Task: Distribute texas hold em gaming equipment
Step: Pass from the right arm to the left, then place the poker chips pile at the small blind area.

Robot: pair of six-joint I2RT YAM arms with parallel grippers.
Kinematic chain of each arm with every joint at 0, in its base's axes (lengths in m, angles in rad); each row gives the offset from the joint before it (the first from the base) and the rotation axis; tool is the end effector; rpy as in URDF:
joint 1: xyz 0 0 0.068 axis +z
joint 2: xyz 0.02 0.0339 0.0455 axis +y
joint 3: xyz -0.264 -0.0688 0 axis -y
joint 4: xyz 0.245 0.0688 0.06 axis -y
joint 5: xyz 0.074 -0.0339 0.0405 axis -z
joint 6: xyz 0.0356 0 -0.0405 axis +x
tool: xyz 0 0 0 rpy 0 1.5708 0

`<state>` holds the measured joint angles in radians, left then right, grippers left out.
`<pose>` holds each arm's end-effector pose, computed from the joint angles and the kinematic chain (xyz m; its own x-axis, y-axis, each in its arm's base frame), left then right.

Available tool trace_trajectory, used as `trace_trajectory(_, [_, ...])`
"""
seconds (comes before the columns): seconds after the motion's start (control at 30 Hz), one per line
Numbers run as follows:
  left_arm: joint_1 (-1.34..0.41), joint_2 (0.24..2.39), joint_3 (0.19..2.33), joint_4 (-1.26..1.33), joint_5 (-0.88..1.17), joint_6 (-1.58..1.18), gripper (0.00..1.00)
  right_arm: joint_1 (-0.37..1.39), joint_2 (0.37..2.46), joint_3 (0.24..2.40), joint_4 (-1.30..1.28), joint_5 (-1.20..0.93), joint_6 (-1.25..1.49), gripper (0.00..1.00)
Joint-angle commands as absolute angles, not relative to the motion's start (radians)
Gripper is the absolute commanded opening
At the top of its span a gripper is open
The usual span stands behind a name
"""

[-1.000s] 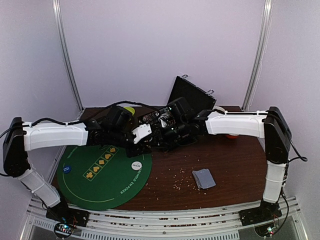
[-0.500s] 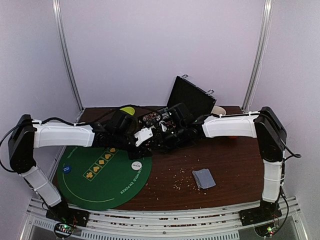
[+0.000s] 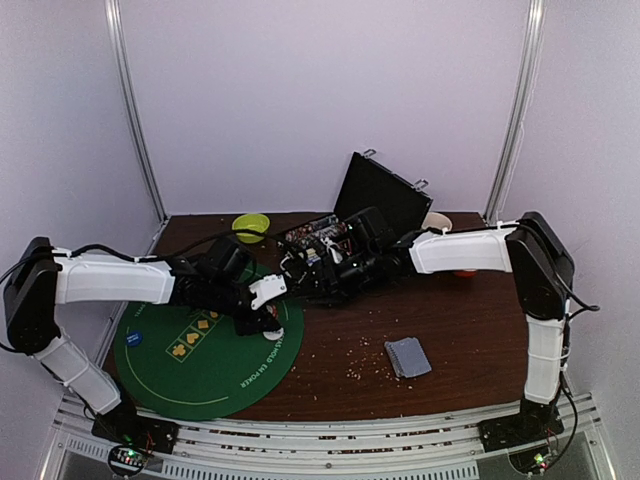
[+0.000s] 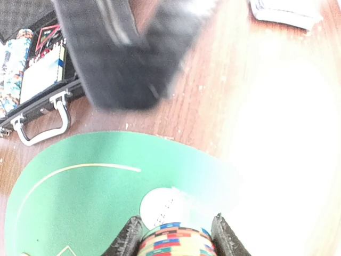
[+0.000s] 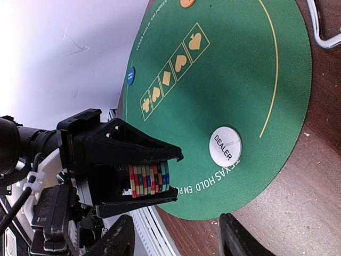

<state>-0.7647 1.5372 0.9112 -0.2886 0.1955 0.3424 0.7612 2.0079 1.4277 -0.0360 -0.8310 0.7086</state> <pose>0.2198 -0.2205 0.1961 -0.2818 0.7268 -0.6264 0.9122 0.4053 0.0599 0.3073 0.3291 0.2119 -0.9043 -0.2556 -0.3418 -0.4121 0.3143 0.8552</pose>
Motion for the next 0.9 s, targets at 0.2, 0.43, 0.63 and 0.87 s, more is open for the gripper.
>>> trace_trajectory(0.2, [-0.604,1.534,1.026,-0.426,0.122,0.239,0.0,0.731,1.845,1.44,-0.246,-0.676,0.554,0.56])
trace_trajectory(0.43, [-0.464,1.524,1.065,-0.527,0.069,0.166,0.0,0.695,1.718,1.399,-0.316,-0.614,0.486,0.57])
trace_trajectory(0.63, [-0.412,1.476,1.075,-0.621,0.003,0.054,0.0,0.678,1.63,1.36,-0.411,-0.478,0.369,0.57])
trace_trajectory(0.87, [-0.396,1.432,1.09,-0.779,-0.031,-0.109,0.0,0.675,1.52,1.236,-0.378,-0.364,0.28,0.59])
